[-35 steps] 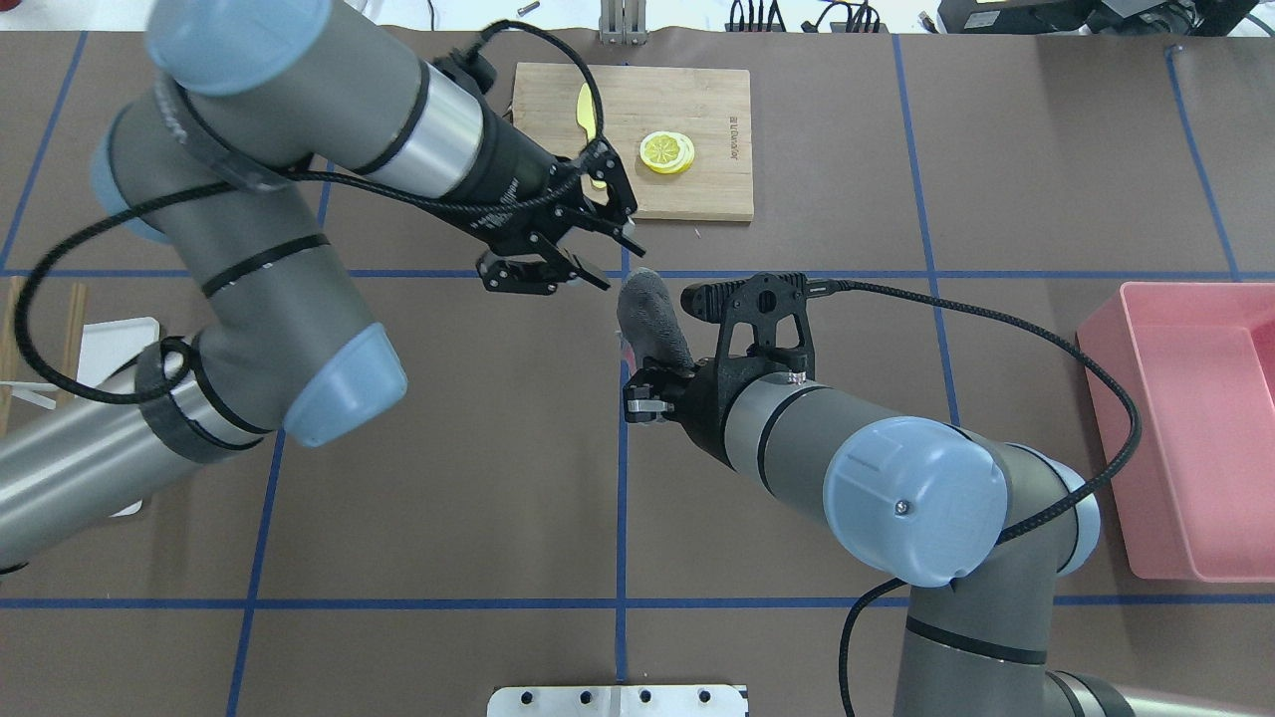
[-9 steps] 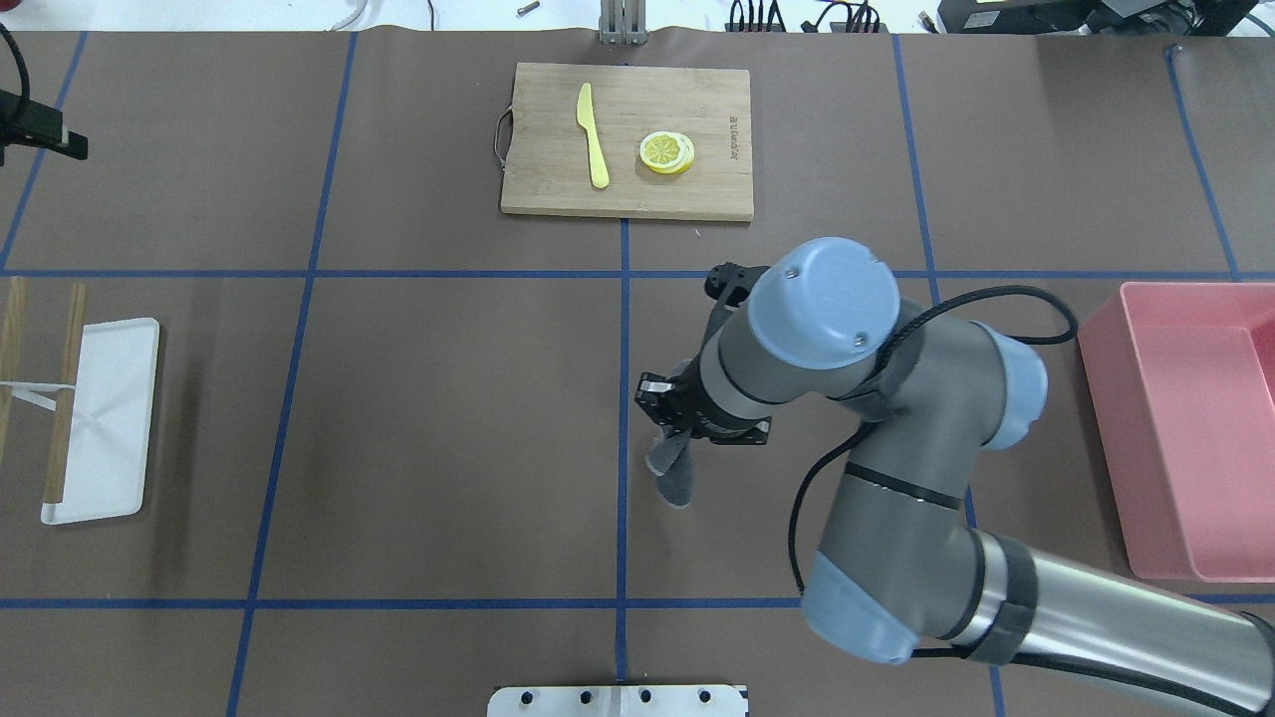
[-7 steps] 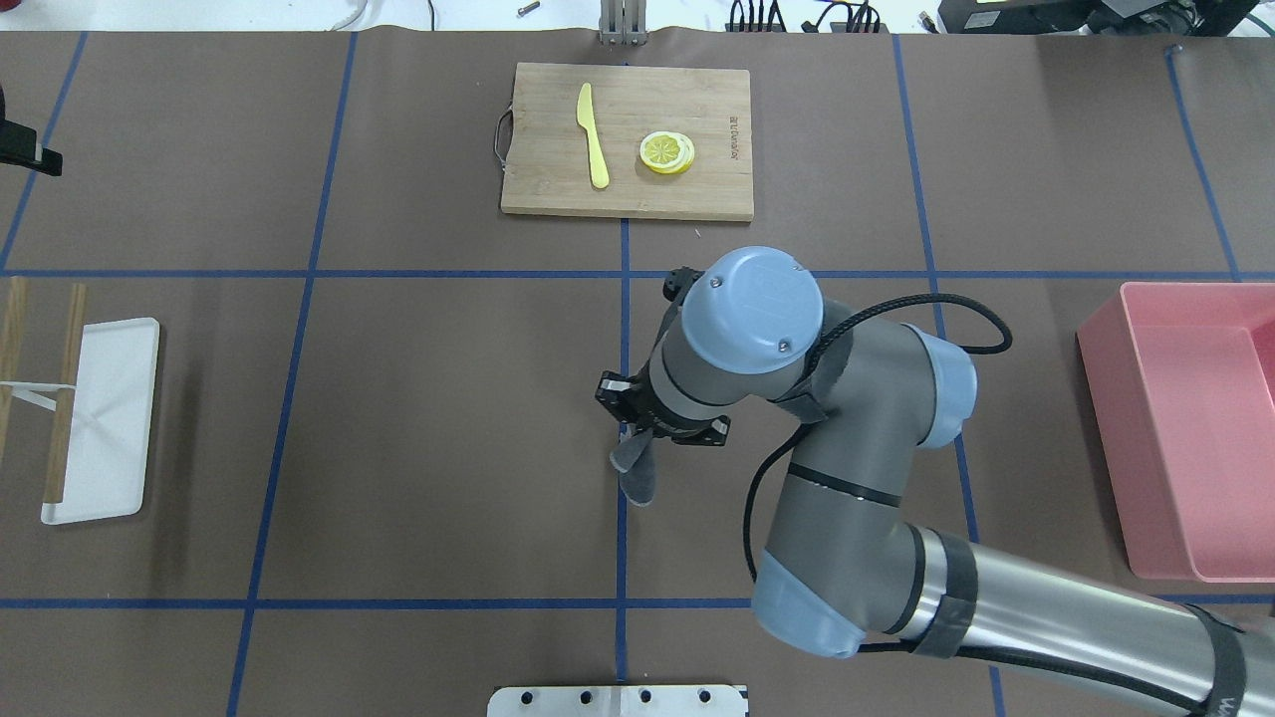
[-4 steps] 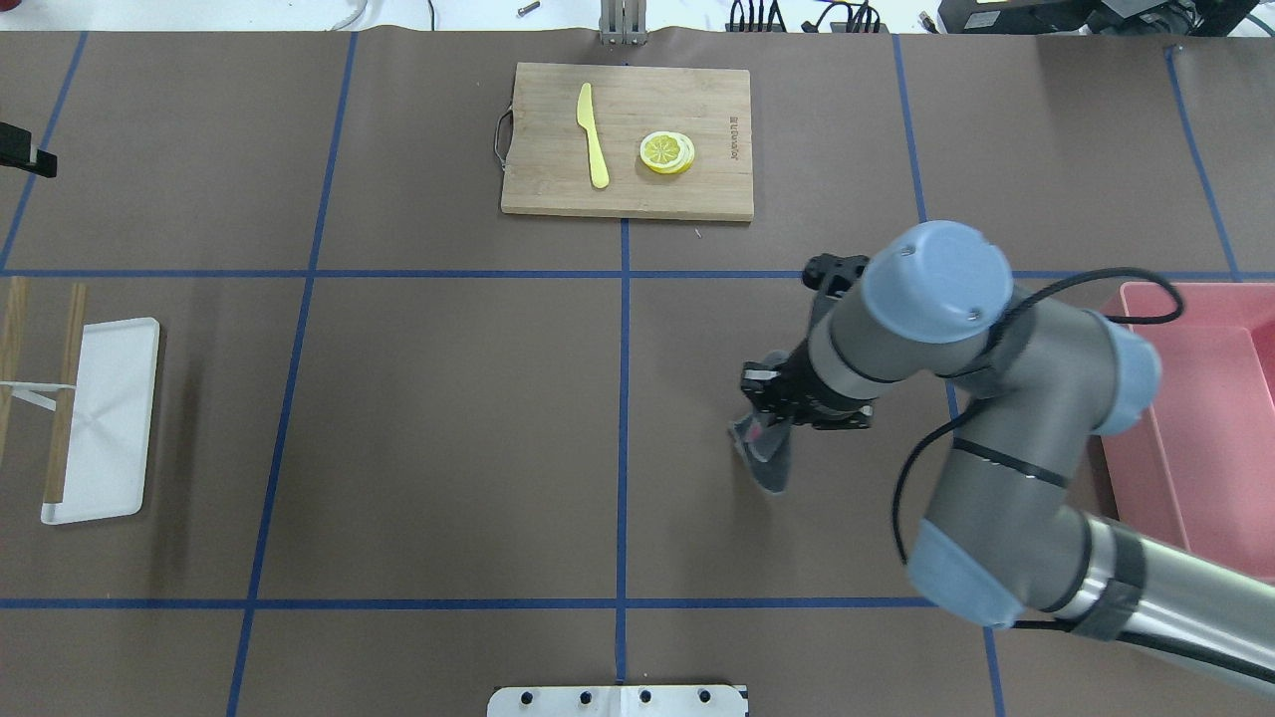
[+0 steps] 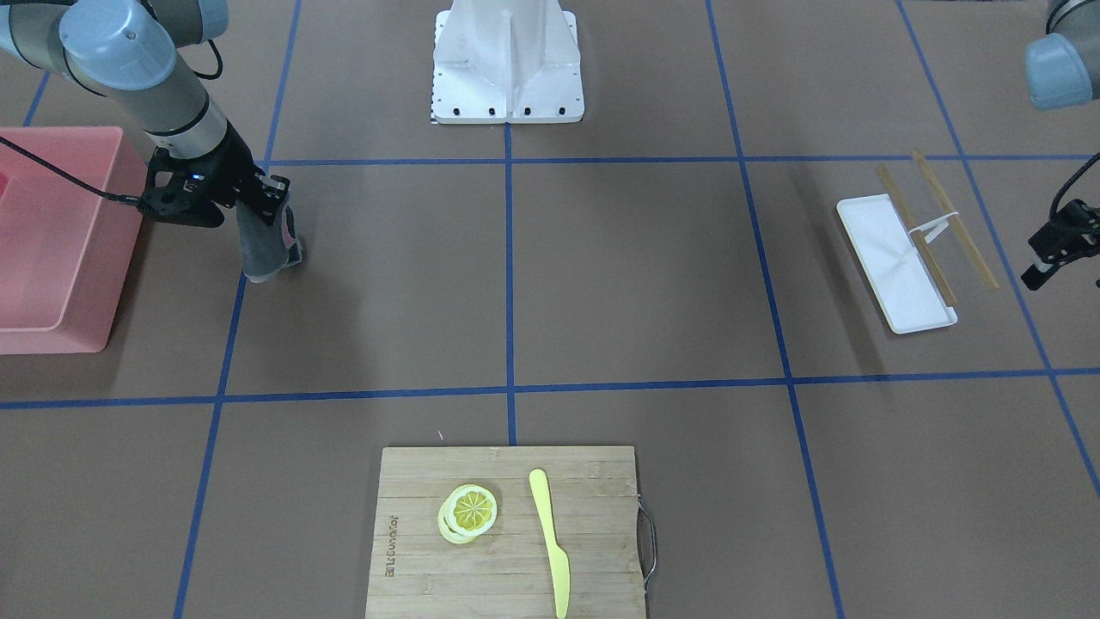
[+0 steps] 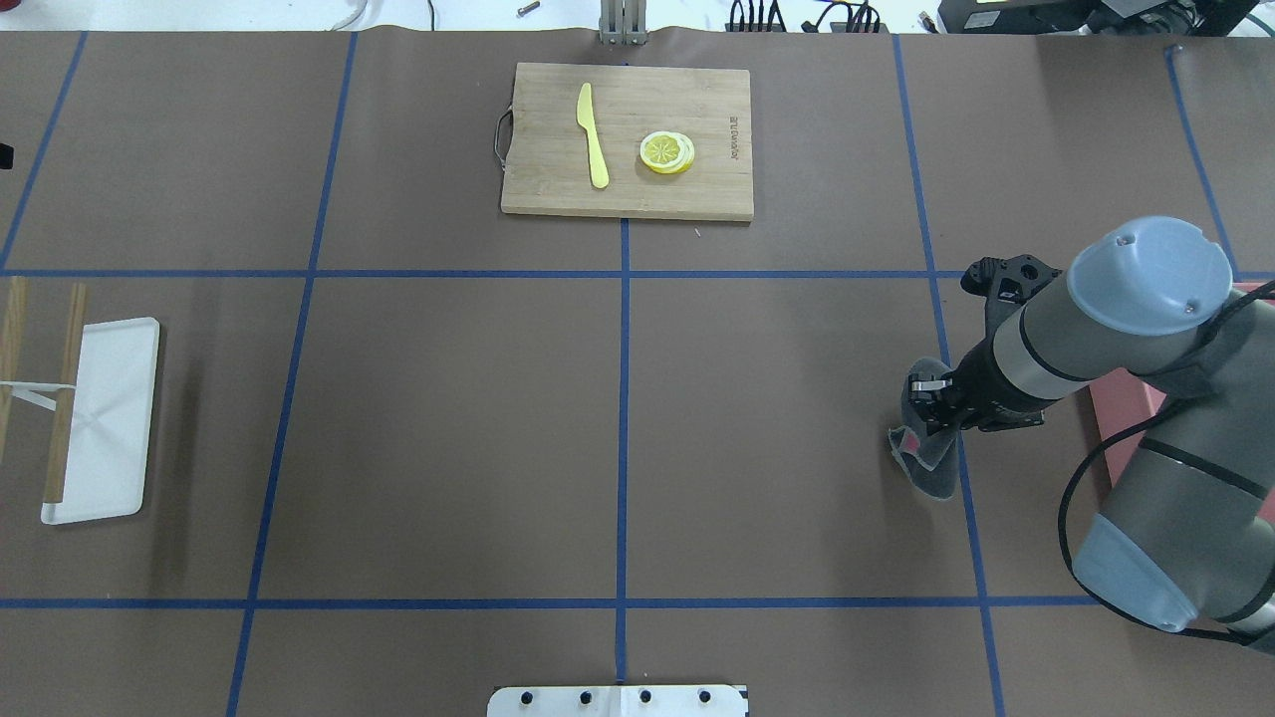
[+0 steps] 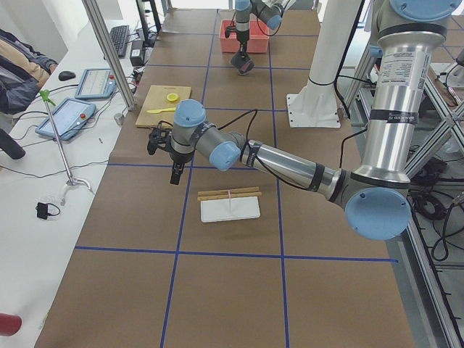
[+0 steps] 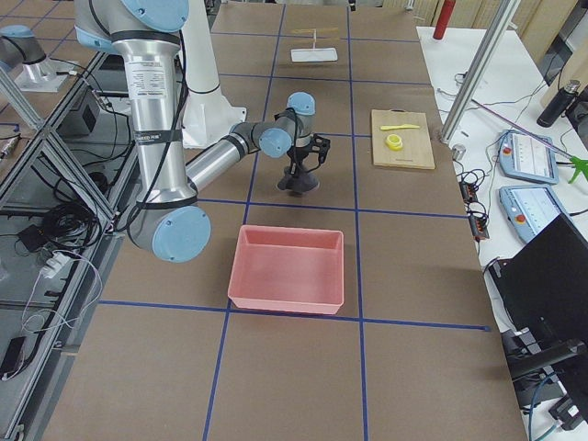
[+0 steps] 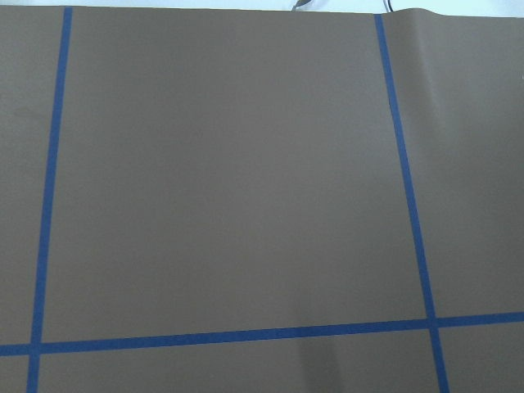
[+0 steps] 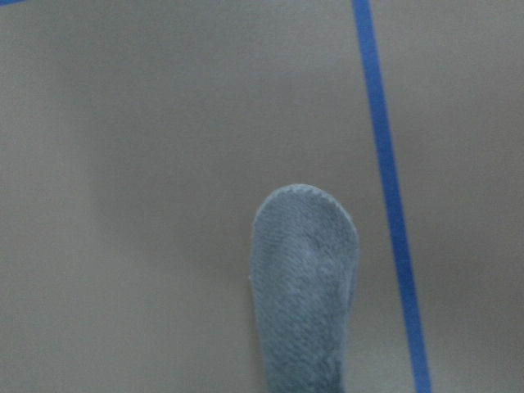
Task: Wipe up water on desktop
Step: 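Wipe the cloth back and forth over the table with the right gripper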
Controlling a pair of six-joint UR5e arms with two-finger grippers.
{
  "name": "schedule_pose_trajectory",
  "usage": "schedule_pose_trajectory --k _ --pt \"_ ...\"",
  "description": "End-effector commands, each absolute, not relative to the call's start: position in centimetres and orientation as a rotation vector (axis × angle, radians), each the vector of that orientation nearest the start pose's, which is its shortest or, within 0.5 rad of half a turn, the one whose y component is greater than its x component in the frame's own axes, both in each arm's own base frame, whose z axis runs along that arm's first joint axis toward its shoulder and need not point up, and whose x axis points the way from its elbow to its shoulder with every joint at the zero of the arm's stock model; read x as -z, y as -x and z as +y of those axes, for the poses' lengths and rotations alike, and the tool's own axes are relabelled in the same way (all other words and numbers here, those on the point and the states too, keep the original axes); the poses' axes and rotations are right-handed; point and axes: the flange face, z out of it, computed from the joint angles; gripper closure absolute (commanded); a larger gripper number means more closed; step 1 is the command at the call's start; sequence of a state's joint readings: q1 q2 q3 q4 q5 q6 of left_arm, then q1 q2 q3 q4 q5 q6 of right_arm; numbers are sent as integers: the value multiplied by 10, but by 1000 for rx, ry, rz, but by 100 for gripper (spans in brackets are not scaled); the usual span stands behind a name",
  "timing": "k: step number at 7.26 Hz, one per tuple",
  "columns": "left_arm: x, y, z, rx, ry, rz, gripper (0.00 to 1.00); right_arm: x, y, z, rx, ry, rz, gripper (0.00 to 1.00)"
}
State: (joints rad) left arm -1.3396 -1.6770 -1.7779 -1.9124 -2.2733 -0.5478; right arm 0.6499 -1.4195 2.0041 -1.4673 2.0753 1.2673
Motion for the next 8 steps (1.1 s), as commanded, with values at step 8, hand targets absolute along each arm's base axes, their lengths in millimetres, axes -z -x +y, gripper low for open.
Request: schedule_pose_trajectory --k 8 --pt "-459 -36 -549 104 -309 849 2 -233 553 -392 -340 198 -959 100"
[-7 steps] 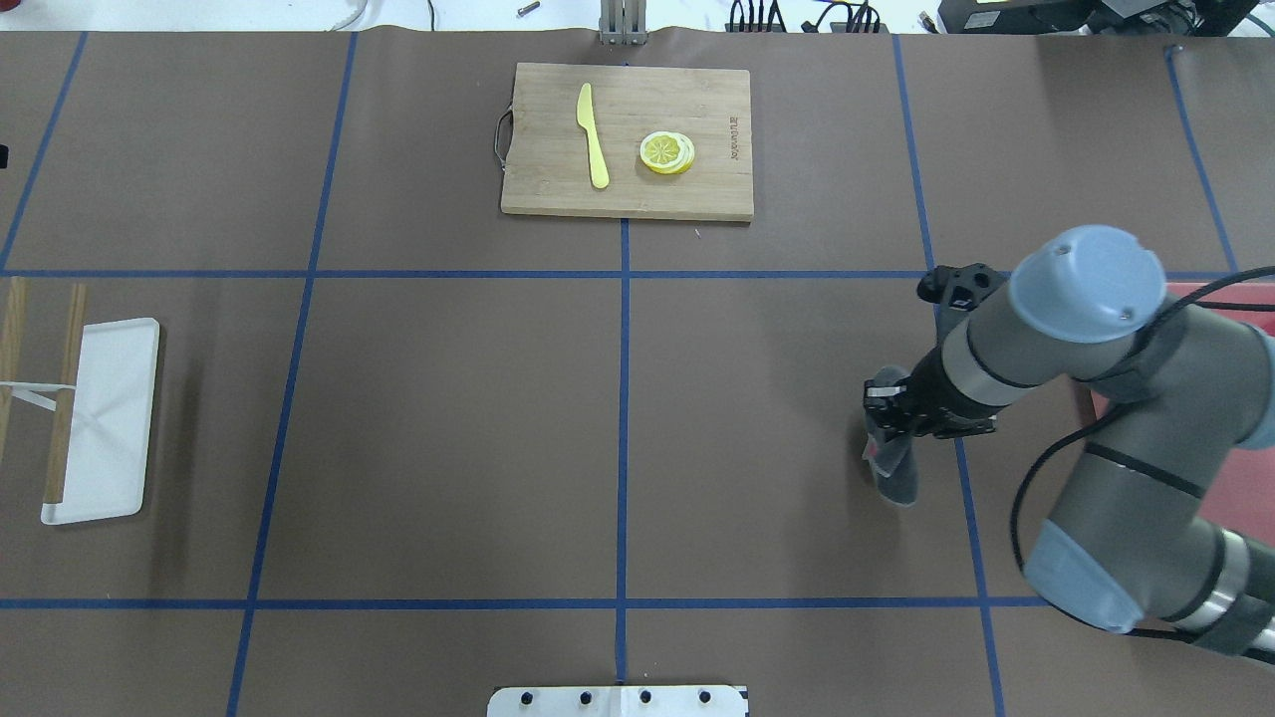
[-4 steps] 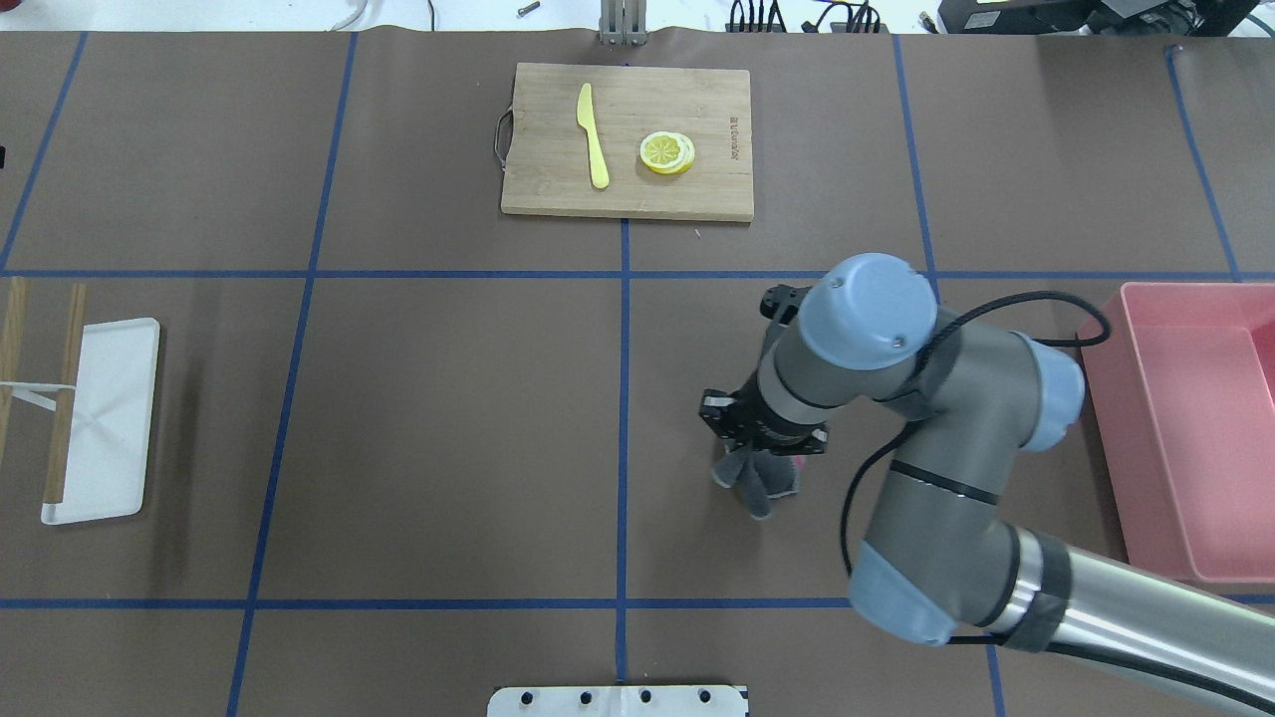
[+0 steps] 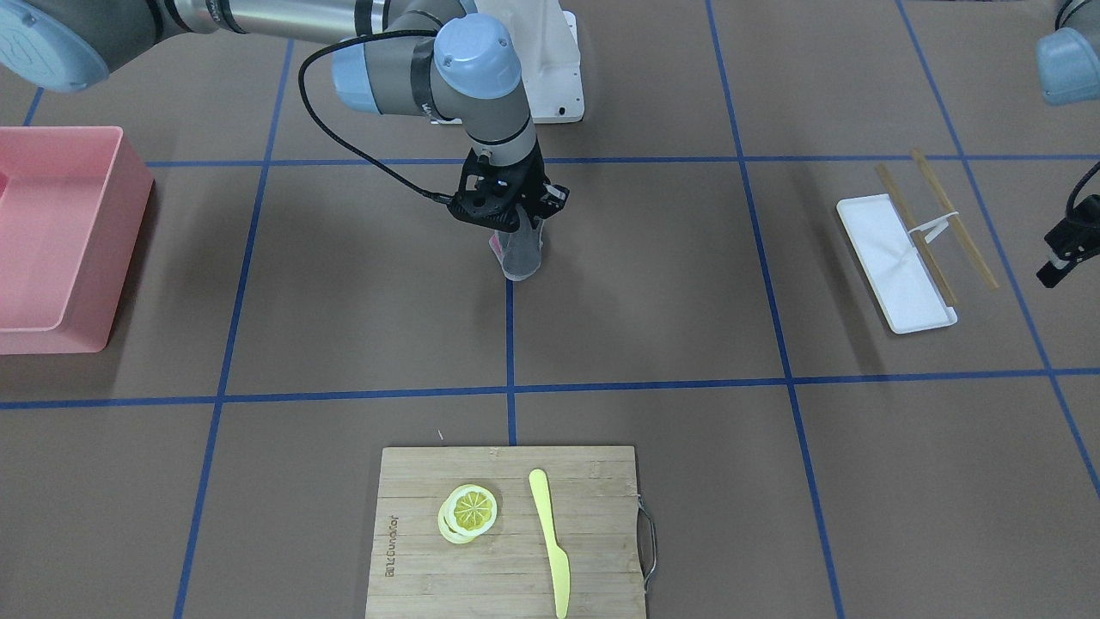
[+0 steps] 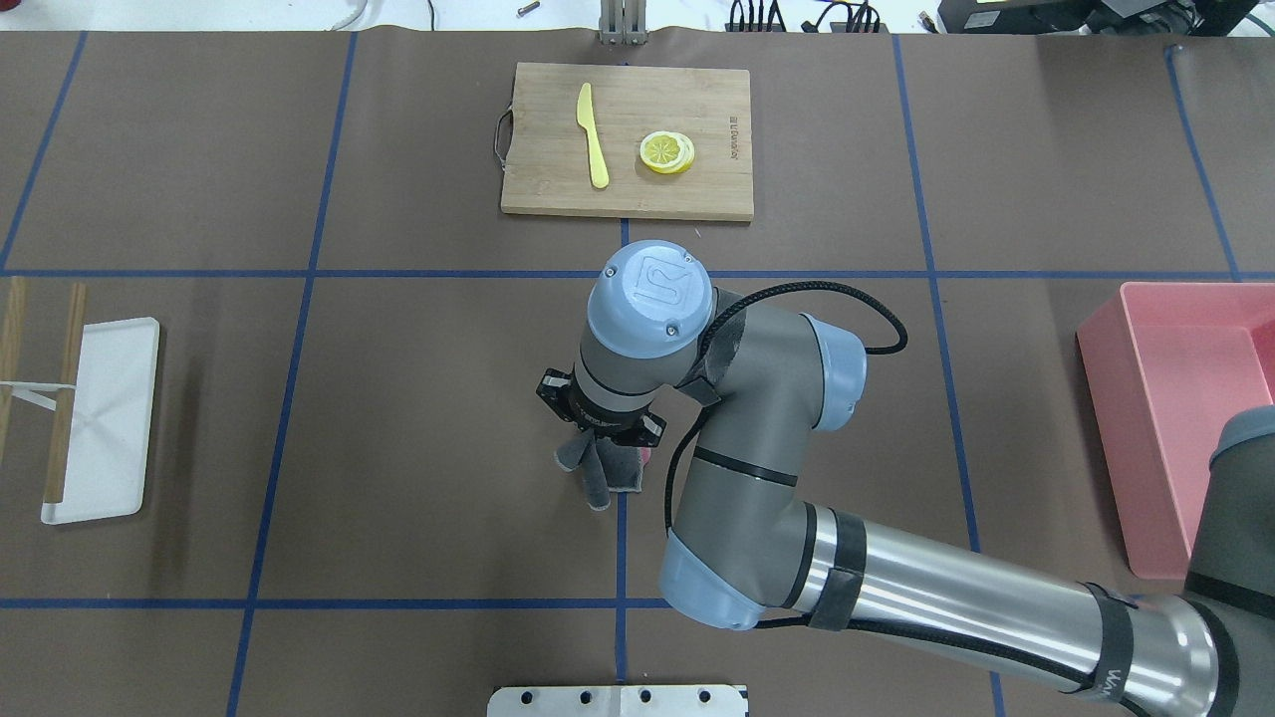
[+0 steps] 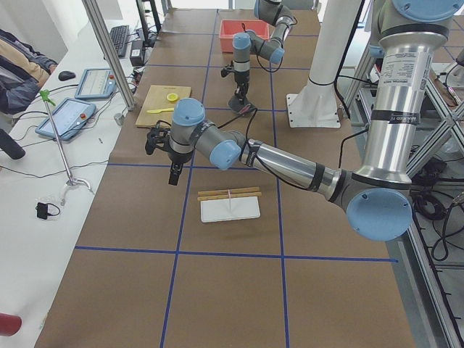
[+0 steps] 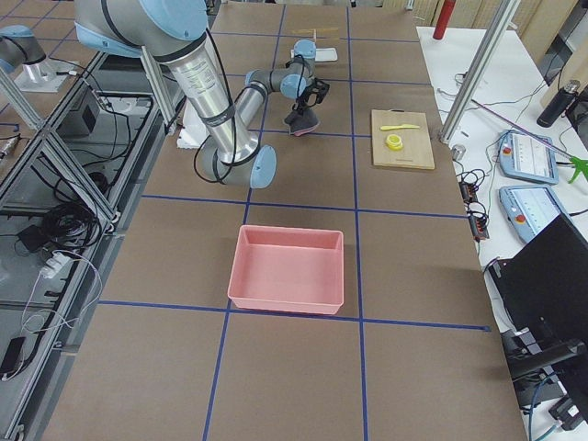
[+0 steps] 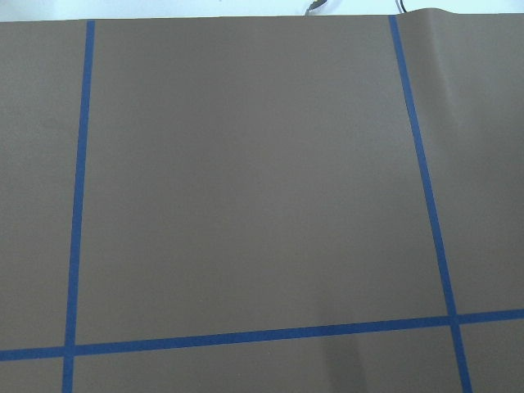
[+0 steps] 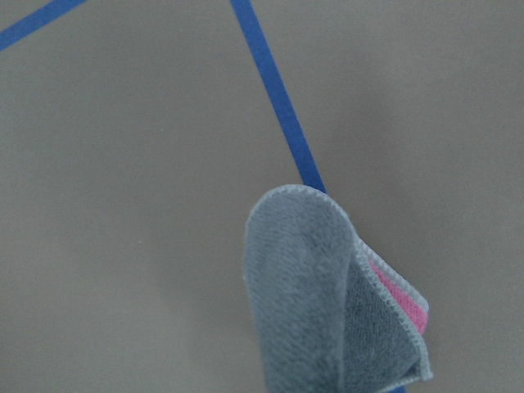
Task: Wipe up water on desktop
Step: 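Wipe the cloth back and forth over the table with the right gripper, then carry the cloth to the pink bin and release it with the right gripper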
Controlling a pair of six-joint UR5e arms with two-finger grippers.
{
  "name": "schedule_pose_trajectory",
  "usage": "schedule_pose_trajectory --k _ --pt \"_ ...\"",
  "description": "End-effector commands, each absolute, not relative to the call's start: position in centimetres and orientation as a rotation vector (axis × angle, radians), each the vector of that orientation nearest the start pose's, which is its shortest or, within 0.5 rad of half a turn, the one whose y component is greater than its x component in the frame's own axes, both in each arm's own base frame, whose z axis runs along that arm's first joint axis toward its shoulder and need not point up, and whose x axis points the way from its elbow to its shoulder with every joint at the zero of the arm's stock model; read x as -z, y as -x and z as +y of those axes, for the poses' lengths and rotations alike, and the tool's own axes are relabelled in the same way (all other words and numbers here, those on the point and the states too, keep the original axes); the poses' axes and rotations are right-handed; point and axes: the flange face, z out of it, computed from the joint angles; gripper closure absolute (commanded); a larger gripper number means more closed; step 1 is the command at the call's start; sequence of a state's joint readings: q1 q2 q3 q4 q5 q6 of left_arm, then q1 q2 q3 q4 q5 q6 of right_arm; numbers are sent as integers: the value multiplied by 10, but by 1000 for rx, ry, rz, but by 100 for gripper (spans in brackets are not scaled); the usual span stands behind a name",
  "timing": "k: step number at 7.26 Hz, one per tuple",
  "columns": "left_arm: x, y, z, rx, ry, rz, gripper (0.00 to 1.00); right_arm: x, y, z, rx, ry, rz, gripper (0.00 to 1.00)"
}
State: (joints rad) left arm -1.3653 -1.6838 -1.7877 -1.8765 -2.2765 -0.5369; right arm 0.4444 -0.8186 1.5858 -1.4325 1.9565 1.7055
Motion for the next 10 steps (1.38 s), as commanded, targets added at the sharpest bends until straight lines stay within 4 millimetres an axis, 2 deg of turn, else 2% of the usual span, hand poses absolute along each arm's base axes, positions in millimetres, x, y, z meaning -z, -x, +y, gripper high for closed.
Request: schedule_pose_trajectory --k 1,2,3,4,6,7,8,9,10 --pt "-455 -36 -549 101 -316 852 3 -267 481 -408 -276 198 -971 100" --pt "-454 -35 -549 102 -318 852 3 -309 436 -418 -260 214 -948 100" --pt "-456 -35 -549 106 -307 849 2 -353 413 -418 -220 196 -897 100" --pt "-453 -34 -551 110 -305 848 3 -379 362 -423 -202 172 -887 100" --pt "-458 -32 -552 116 -296 842 3 -395 239 -427 -260 142 -935 100" --pt "-459 -32 -552 90 -307 833 3 -416 174 -422 -261 97 -939 100" --pt "-460 -27 -552 93 -304 827 3 -452 110 -411 -226 34 -915 100" --pt "-458 -26 -552 95 -303 827 3 -494 52 -392 -165 -26 -879 100" --pt "-453 -26 -553 92 -309 830 2 -540 14 -370 -93 -53 -839 100"
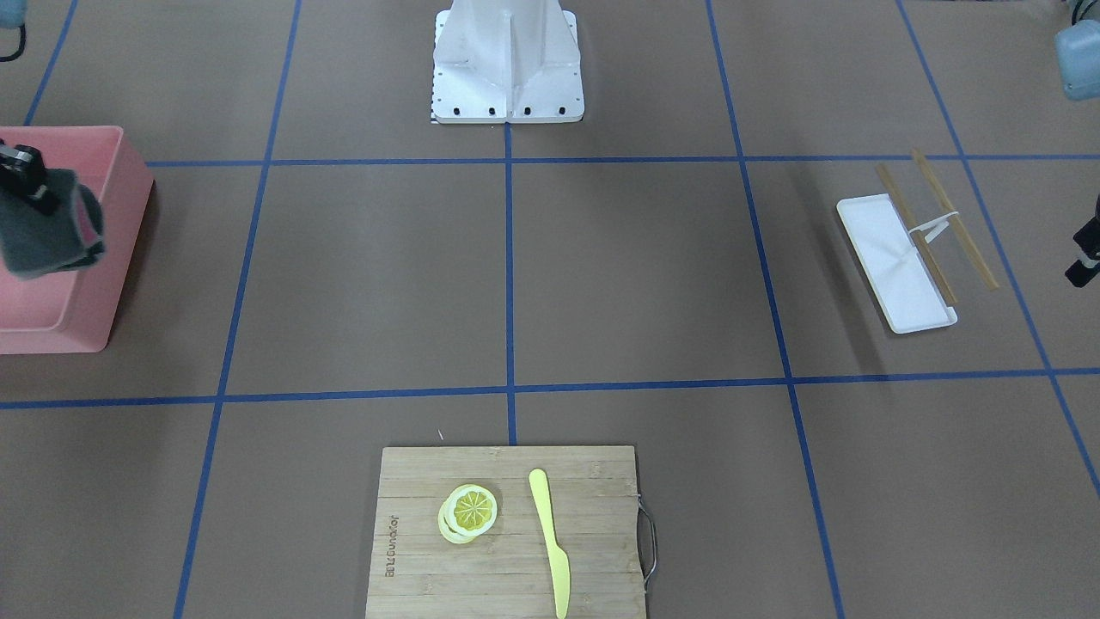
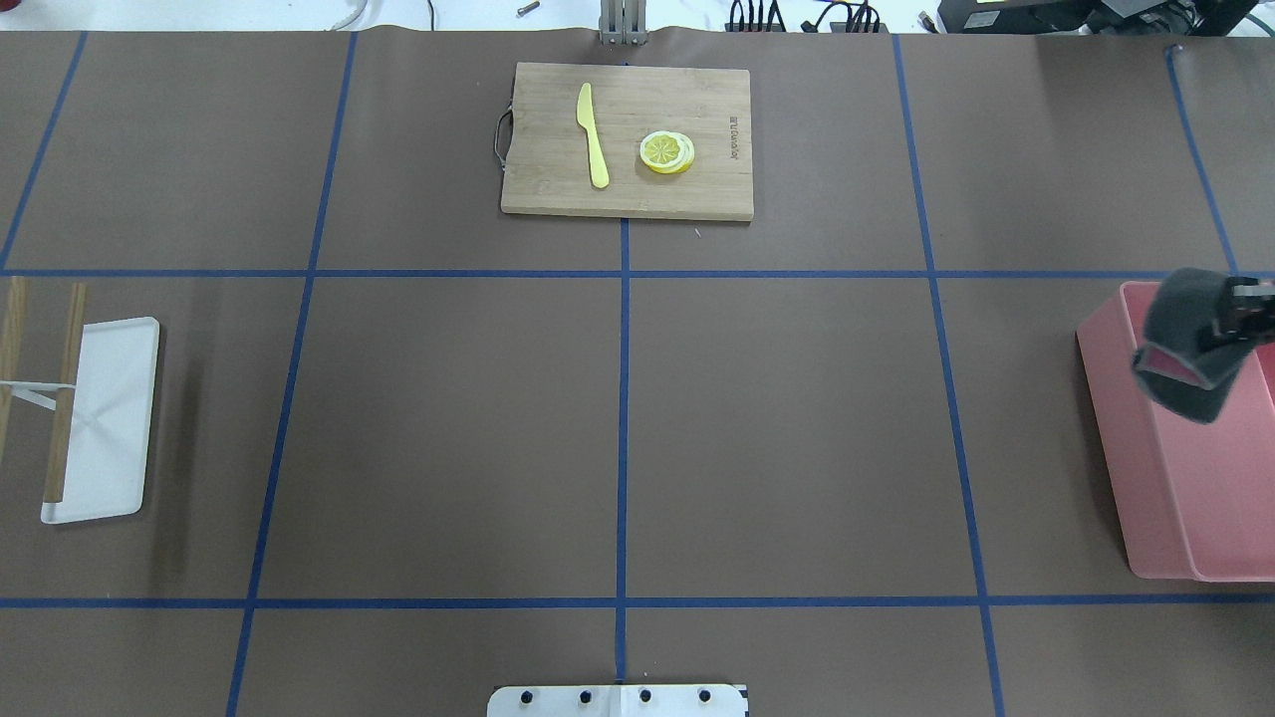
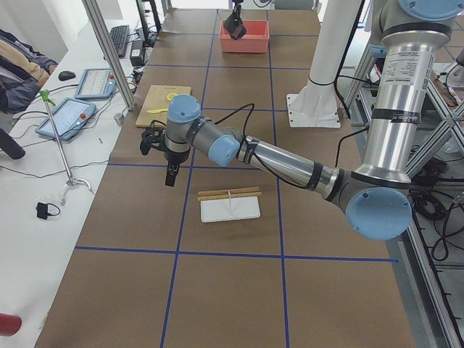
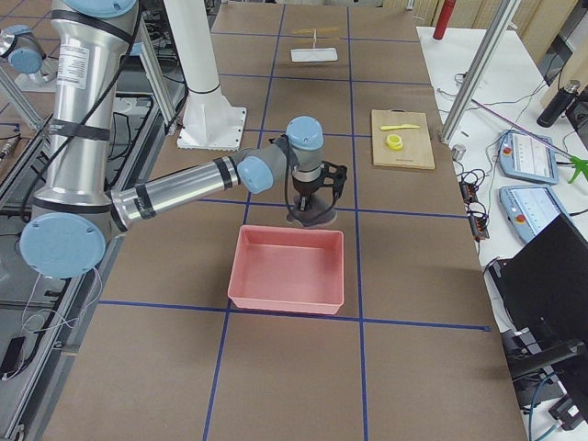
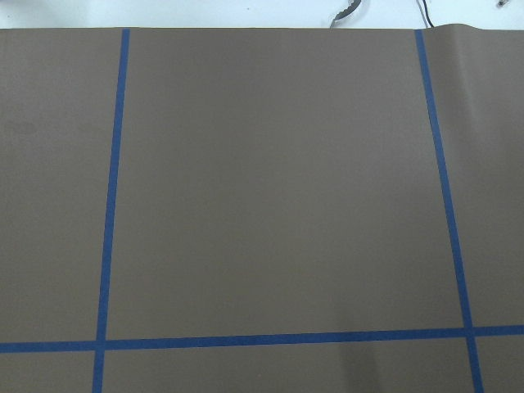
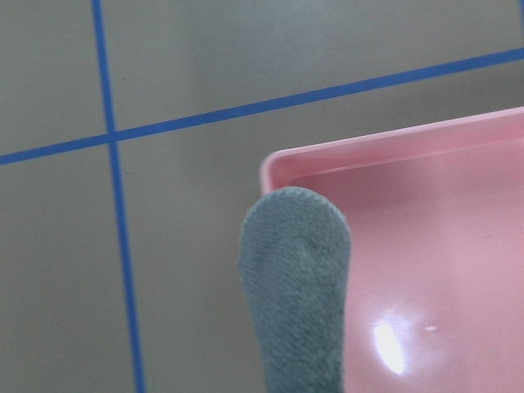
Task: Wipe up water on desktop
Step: 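Carry the cloth to the pink bin and release it with the right gripper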
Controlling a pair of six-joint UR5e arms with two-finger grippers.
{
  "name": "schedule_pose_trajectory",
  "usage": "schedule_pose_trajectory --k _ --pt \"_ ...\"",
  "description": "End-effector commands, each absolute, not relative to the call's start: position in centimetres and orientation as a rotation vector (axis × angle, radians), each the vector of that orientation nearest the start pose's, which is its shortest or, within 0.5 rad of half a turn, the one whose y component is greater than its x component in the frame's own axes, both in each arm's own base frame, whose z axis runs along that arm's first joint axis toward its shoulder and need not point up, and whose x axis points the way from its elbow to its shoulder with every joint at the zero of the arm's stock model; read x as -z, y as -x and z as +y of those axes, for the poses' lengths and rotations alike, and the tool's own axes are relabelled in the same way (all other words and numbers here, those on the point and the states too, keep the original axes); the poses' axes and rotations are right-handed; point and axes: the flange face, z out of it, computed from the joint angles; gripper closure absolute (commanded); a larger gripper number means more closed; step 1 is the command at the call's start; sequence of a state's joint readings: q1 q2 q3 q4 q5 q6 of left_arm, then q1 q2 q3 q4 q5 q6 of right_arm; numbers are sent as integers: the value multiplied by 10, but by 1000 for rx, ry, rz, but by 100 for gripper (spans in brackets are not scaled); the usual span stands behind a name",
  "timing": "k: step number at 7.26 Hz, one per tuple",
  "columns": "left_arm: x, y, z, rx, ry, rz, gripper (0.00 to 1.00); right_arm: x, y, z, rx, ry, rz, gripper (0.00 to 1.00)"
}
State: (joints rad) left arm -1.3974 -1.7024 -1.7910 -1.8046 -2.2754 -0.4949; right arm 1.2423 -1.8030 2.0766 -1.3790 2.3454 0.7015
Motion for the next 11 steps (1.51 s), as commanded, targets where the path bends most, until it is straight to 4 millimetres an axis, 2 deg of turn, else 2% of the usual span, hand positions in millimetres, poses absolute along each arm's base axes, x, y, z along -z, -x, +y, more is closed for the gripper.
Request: schedule_pose_trajectory --k 1,2,3,4,5,6,7,8,9,10,11 --pt "-452 -26 -554 92 -310 830 3 -563 7 -359 -69 -32 -820 100" --pt "-452 -27 -556 93 -309 828 3 -564 7 -363 -72 -39 -811 1" --pt "-446 -27 -559 96 -300 826 2 -558 12 -370 -63 -52 -819 0" --pt "-448 -27 -560 100 -292 824 2 -558 23 -383 -35 -55 -820 0" --pt "-454 -28 -562 103 -281 821 3 -558 33 -386 -13 -45 -821 0" --pt "-468 -23 -565 51 -291 801 3 -552 36 -395 -7 -62 -825 0" --pt "-485 -9 -567 -16 -301 774 2 -548 41 -416 -3 -75 -824 0" --pt "-496 -5 -565 -53 -227 777 2 -560 45 -438 -10 -73 -805 0" --pt "-486 0 -568 -69 -164 842 2 -569 45 -452 -12 -81 -775 0" --pt "-486 13 -559 -59 -165 851 2 -553 27 -464 -52 -117 -787 0" --pt "-497 14 -540 -89 -167 844 2 -554 6 -462 -94 -130 -790 0"
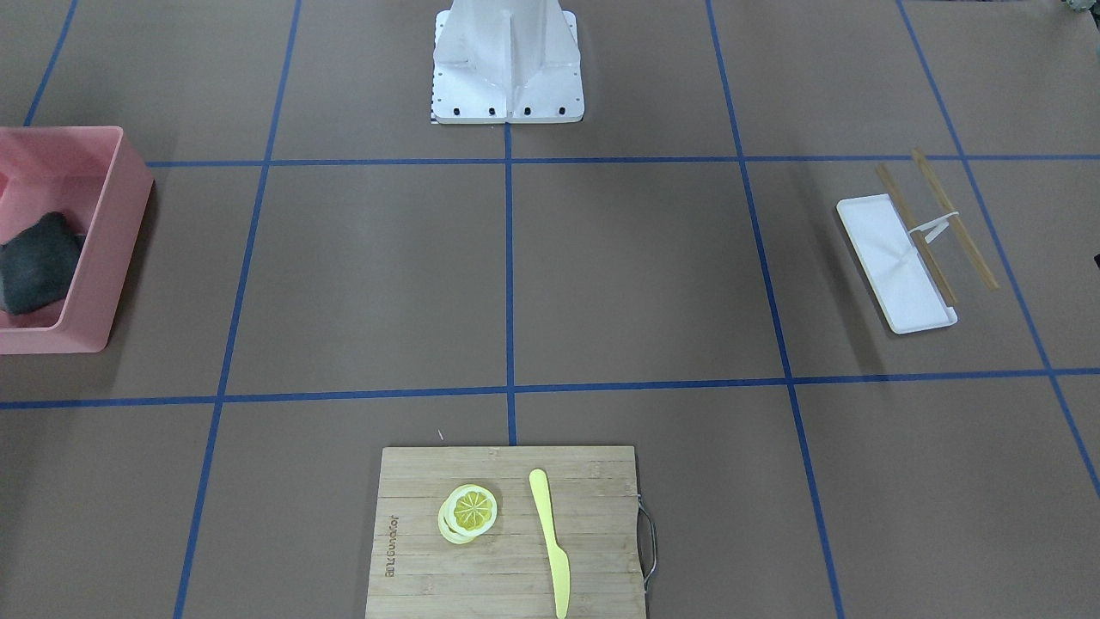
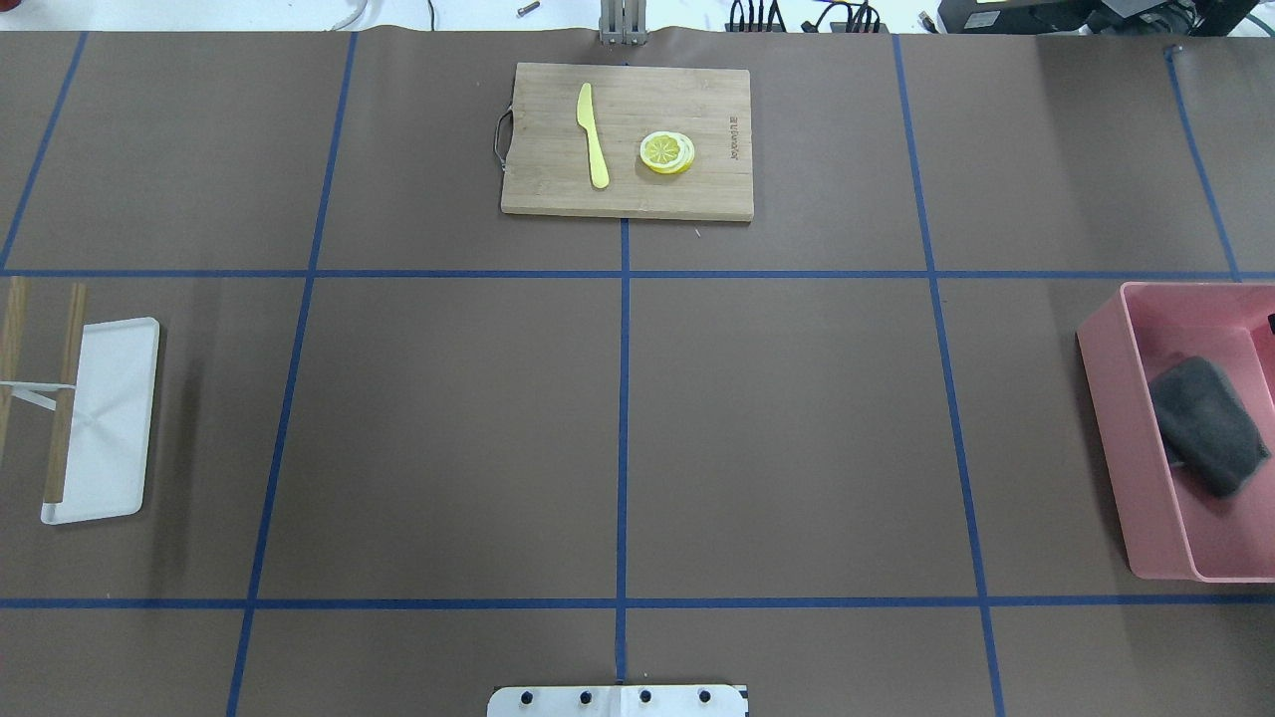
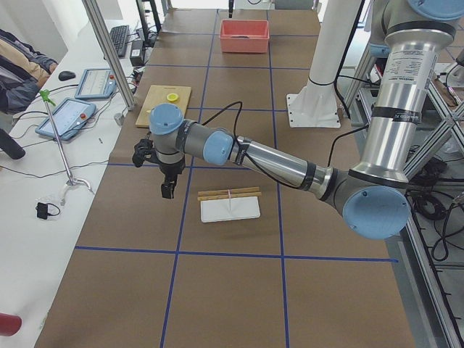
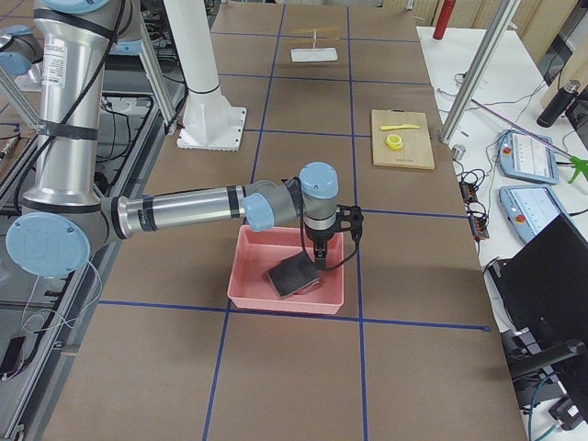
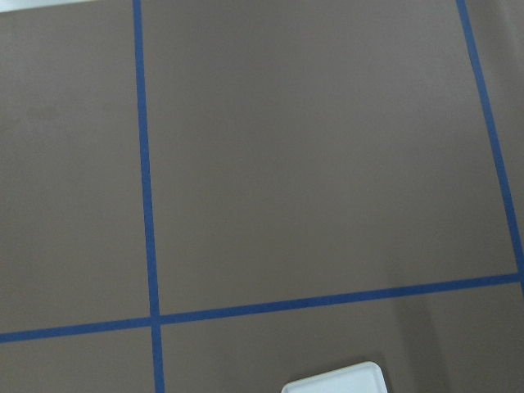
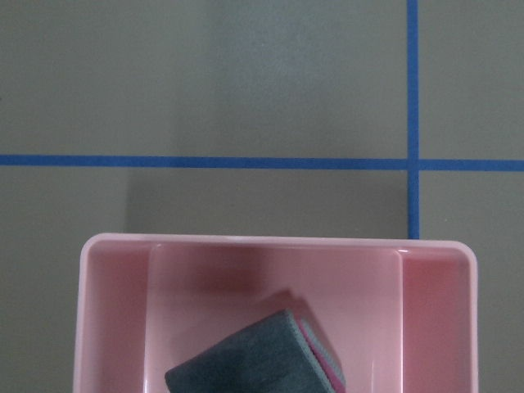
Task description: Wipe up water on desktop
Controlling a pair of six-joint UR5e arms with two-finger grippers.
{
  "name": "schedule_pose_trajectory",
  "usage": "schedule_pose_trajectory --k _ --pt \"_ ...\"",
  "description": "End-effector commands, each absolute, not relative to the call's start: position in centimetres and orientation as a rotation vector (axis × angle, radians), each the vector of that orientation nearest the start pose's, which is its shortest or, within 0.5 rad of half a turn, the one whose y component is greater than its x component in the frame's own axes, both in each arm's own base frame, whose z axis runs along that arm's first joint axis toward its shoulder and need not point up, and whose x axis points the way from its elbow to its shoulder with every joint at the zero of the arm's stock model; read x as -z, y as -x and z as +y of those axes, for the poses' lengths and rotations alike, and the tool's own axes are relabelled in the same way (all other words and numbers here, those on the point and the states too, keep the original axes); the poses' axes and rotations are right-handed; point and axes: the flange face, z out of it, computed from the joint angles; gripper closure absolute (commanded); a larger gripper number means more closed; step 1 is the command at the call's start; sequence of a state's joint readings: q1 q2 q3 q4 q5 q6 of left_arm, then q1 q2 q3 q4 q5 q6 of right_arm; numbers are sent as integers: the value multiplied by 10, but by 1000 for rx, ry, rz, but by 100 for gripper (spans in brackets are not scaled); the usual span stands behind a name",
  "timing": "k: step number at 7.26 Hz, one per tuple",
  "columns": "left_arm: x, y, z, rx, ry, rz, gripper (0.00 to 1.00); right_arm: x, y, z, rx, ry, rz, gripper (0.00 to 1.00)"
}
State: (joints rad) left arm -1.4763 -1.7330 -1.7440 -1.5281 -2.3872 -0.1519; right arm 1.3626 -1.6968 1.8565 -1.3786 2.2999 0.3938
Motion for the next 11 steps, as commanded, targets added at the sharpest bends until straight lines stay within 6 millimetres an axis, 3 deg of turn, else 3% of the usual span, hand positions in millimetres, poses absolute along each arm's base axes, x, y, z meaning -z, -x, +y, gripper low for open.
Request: schedule_pose_trajectory --k 1,4,6,11 --pt "-506 14 -529 -85 -150 841 2 -556 4 -459 -92 -126 -798 0" --pt "-502 12 -530 -87 -160 839 2 -546 7 -456 -26 -153 -825 0" --pt "-499 11 -535 -83 -155 840 2 -562 4 -446 88 -176 -802 0" --pt "-563 10 -532 -30 -25 841 2 -555 -6 -449 62 -179 -799 0"
